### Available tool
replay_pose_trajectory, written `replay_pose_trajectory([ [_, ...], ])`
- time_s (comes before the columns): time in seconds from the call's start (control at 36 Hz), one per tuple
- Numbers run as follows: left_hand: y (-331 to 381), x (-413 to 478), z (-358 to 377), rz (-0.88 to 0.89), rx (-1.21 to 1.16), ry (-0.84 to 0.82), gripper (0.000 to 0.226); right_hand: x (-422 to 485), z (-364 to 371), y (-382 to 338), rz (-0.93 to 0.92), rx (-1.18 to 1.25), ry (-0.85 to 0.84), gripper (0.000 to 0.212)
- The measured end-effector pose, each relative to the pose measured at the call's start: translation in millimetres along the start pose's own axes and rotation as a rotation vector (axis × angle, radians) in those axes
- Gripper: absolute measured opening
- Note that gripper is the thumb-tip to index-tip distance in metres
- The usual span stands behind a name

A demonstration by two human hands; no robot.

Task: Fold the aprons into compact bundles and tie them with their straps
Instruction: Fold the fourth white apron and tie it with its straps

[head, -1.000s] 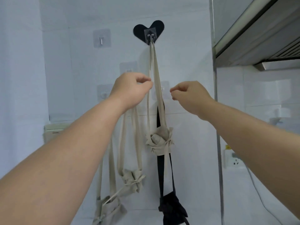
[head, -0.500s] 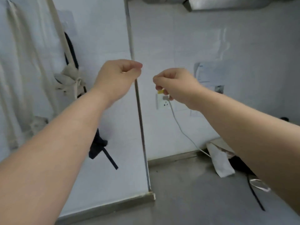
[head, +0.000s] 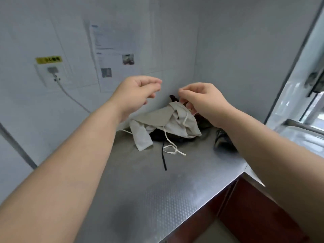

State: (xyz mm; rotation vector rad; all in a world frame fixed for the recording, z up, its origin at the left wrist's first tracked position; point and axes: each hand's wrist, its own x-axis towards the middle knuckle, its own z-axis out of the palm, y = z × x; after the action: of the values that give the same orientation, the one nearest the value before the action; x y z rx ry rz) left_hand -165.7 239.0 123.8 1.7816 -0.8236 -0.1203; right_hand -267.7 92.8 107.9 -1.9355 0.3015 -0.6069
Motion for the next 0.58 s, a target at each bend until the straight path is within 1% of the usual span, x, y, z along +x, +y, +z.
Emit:
replay_pose_trajectory([
  [0.14, -16.8, 21.6, 64.4, -0.022, -0.009, -0.129, 0.013, 4.3, -47.1, 49.6, 0.105, -0.02, 0.134, 0.021],
  [0.22, -36.5, 33.1, 87.9, -0.061, -0.002, -0.165, 0.013, 9.3, -56.1, 81.1, 0.18, -0.068, 0.156, 0.02],
  [0.33, -71.3, 59.7, 112.1, -0.098, -0.005, -0.173, 0.016, 31.2, -64.0, 112.8, 0.223, -0.134, 0.149, 0.018],
  [0.44, -112.3, 99.4, 132.6, -0.129, -0.036, -0.107, 0.019, 71.1, -66.4, 140.6, 0.206, -0.203, 0.115, 0.014],
  [0.53, -142.2, 126.0, 145.2, -0.167, 0.016, -0.099, 0.032, 101.4, -64.0, 163.2, 0.236, -0.248, 0.095, 0.012],
  [0.58, -160.7, 147.2, 152.0, -0.2, 0.08, -0.129, 0.044, 125.4, -60.3, 181.9, 0.281, -0.276, 0.058, 0.02],
])
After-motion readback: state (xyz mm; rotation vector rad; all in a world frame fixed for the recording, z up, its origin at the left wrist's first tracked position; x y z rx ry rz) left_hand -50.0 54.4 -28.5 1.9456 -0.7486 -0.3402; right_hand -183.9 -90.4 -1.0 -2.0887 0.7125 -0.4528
